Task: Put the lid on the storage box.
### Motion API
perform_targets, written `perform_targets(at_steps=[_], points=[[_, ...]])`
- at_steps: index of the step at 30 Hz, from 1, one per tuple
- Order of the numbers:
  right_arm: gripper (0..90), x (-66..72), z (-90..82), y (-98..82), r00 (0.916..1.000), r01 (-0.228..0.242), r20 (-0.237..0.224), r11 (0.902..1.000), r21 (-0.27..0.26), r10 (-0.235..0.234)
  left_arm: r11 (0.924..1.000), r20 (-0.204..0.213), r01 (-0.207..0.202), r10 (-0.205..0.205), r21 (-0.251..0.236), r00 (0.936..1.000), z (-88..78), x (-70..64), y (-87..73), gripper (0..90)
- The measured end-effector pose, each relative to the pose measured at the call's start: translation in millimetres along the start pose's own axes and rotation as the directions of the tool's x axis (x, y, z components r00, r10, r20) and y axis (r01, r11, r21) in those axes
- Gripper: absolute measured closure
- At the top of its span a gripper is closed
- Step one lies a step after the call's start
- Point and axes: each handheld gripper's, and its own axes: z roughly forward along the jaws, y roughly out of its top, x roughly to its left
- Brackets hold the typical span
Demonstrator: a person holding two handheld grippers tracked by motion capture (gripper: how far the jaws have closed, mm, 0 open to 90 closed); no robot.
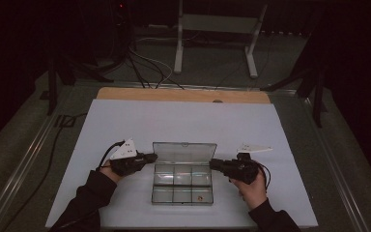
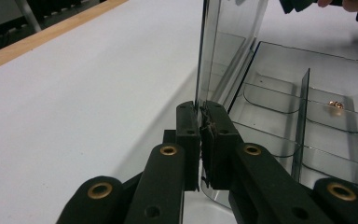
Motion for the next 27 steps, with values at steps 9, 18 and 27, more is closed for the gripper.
perform_targets(at_steps=[9, 18, 27], points=[[90.0, 1.3, -1.7, 1.7, 0.9999, -0.005, -0.017, 1.0000, -0.005, 0.005, 0.9983, -0.013, -0.057, 0.057, 0.007, 0.9983, -1.7, -4.1, 0.3, 88.2], [90.0, 0.8, -3.9, 1.1, 0.9993, -0.019, -0.031, 0.9997, -0.013, 0.019, 0.9957, -0.017, -0.092, 0.092, 0.004, 0.9956, -2.6, -6.9, -1.2, 87.7], [90.0, 0.6, -4.0, 0.2, 0.9992, -0.022, -0.035, 0.9997, -0.011, 0.022, 0.9933, -0.027, -0.116, 0.116, -0.004, 0.9929, -4.2, -8.7, -2.9, 85.2]])
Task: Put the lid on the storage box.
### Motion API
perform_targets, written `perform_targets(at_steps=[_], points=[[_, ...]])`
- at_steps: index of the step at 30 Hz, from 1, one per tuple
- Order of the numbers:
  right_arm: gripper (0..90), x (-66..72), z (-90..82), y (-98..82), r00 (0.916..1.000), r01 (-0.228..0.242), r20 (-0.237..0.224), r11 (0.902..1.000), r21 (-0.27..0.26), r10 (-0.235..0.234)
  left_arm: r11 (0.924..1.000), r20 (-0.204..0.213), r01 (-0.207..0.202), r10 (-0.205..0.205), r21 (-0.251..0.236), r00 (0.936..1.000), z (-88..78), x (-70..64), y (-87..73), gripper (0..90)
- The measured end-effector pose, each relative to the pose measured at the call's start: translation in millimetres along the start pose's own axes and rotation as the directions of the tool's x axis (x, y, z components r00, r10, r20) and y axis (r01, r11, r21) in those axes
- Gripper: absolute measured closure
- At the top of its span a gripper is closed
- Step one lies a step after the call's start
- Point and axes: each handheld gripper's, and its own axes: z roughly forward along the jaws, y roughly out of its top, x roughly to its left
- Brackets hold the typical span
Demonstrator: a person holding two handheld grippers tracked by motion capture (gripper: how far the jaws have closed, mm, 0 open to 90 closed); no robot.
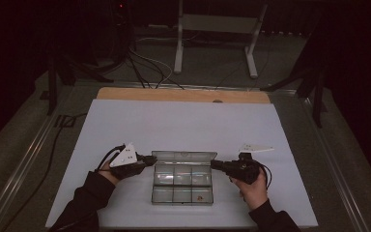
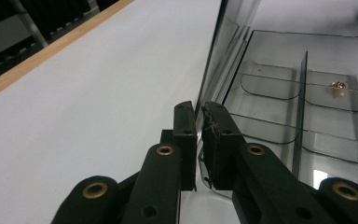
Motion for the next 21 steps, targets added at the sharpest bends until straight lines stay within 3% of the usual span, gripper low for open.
perform_targets(at_steps=[5, 10, 11, 13, 15, 21], points=[[90.0, 0.3, 0.3, -0.1, 1.0000, 0.003, 0.003, 1.0000, 0.001, -0.003, 0.9996, 0.013, 0.025, -0.025, -0.012, 0.9996, -4.0, 1.9, -1.0, 83.3], [90.0, 0.5, 0.7, -0.3, 1.0000, 0.003, 0.000, 1.0000, 0.003, -0.003, 0.9982, 0.022, 0.053, -0.053, -0.029, 0.9984, -9.3, 2.6, -0.8, 72.4], [90.0, 0.6, 0.8, -0.4, 1.0000, 0.004, -0.001, 1.0000, 0.003, -0.004, 0.9967, 0.030, 0.076, -0.075, -0.028, 0.9967, -10.7, 3.4, -0.5, 70.5], [90.0, 0.7, 0.8, -0.5, 1.0000, 0.006, -0.001, 1.0000, 0.004, -0.006, 0.9912, 0.038, 0.130, -0.129, -0.026, 0.9909, -14.0, 5.3, -0.1, 65.7], [90.0, 1.0, 1.0, -0.8, 1.0000, 0.008, 0.000, 1.0000, 0.006, -0.008, 0.9812, 0.045, 0.193, -0.192, -0.015, 0.9804, -17.4, 7.9, 0.0, 58.1], [90.0, 2.1, 0.9, -0.7, 0.9999, 0.012, -0.001, 0.9999, 0.006, -0.012, 0.9643, 0.055, 0.261, -0.259, -0.044, 0.9643, -29.8, 8.4, -0.5, 46.0]])
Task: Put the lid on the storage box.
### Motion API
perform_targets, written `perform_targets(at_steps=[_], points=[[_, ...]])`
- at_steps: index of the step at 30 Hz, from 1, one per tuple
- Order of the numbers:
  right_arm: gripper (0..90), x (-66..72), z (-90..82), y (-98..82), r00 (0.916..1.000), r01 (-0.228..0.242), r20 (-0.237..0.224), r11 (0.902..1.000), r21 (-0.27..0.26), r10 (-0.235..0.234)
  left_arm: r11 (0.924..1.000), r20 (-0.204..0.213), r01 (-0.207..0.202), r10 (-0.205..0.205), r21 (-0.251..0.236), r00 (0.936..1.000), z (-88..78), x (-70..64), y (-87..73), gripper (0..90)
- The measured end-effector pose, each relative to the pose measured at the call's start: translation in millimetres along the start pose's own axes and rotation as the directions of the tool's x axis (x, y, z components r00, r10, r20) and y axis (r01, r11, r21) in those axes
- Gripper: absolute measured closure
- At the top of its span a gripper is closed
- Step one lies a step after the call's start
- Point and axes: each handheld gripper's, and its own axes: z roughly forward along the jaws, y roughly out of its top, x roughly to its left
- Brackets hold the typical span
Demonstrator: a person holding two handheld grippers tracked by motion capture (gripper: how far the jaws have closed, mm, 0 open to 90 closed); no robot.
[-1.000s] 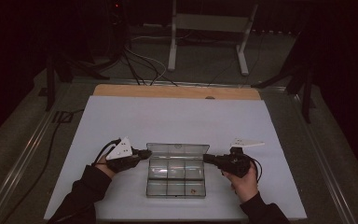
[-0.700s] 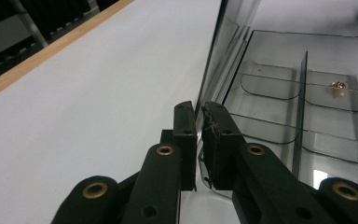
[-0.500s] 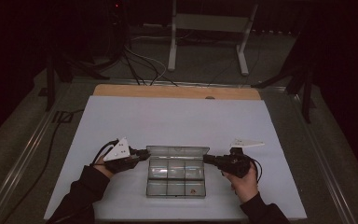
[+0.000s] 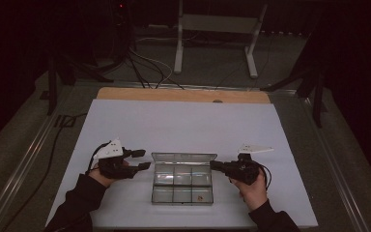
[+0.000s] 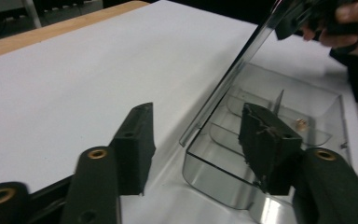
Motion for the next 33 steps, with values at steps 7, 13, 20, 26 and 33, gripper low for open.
perform_targets(at_steps=[7, 13, 20, 26, 33], points=[[90.0, -0.1, -0.1, -0.1, 1.0000, 0.001, -0.001, 1.0000, 0.000, -0.001, 0.9982, 0.011, 0.058, -0.058, -0.016, 0.9983, -12.7, -2.8, -4.2, 31.0], [90.0, 0.3, 0.1, -0.8, 1.0000, 0.001, -0.001, 1.0000, -0.002, -0.001, 0.9916, 0.021, 0.127, -0.128, 0.025, 0.9916, -18.5, -2.1, -8.2, 15.0], [90.0, 0.8, 0.1, -2.0, 1.0000, 0.003, -0.001, 1.0000, 0.000, -0.003, 0.9936, 0.016, 0.113, -0.113, 0.012, 0.9935, -19.7, -1.8, -14.7, 2.3], [90.0, 2.4, -0.1, -3.1, 1.0000, 0.008, 0.003, 1.0000, 0.005, -0.008, 0.9939, 0.018, 0.103, -0.103, 0.039, 0.9945, -17.8, -1.9, -22.4, 1.3], [90.0, 3.7, -0.7, -5.1, 0.9999, 0.013, 0.003, 0.9999, 0.010, -0.013, 0.9938, 0.015, 0.107, -0.107, 0.031, 0.9941, -20.3, -2.6, -23.7, 1.3]])
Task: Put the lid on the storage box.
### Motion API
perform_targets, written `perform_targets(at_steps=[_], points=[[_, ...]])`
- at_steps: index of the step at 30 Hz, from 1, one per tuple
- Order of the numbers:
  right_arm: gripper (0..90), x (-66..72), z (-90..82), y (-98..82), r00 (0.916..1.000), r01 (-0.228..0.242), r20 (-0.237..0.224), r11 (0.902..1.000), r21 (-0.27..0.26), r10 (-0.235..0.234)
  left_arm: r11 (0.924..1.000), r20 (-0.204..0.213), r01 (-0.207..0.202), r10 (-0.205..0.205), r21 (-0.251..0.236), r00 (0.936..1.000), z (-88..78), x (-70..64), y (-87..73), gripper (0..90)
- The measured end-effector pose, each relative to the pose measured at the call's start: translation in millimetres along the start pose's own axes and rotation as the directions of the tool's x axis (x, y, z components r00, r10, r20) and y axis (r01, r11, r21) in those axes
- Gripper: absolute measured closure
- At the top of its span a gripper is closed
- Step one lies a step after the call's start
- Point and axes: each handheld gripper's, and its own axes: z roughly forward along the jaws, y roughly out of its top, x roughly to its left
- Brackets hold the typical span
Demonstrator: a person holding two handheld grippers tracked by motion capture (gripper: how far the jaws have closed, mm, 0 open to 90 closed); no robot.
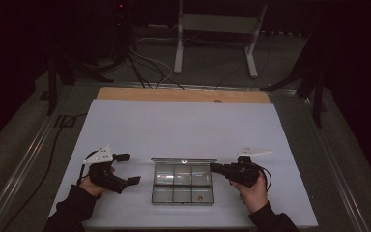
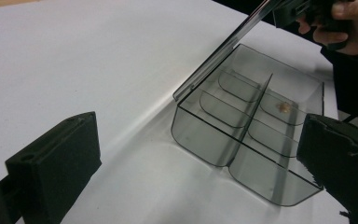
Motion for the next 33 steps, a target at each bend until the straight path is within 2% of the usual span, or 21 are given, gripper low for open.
perform_targets(at_steps=[7, 15, 33], points=[[90.0, 1.2, -0.9, -2.0, 1.0000, -0.002, 0.000, 1.0000, 0.004, 0.002, 1.0000, 0.022, 0.006, -0.006, -0.001, 0.9997, -2.3, -1.9, -0.4, 1.4], [90.0, 2.5, -1.1, -5.2, 1.0000, -0.001, 0.003, 0.9999, 0.013, 0.001, 1.0000, 0.027, 0.001, -0.001, -0.005, 0.9996, -2.0, -3.5, -0.1, 1.4], [90.0, 3.7, -4.0, -14.1, 0.9983, 0.016, 0.056, 0.9985, 0.052, -0.019, 0.9997, 0.033, -0.006, 0.007, -0.022, 0.9994, -3.7, -4.5, 1.5, 1.4]])
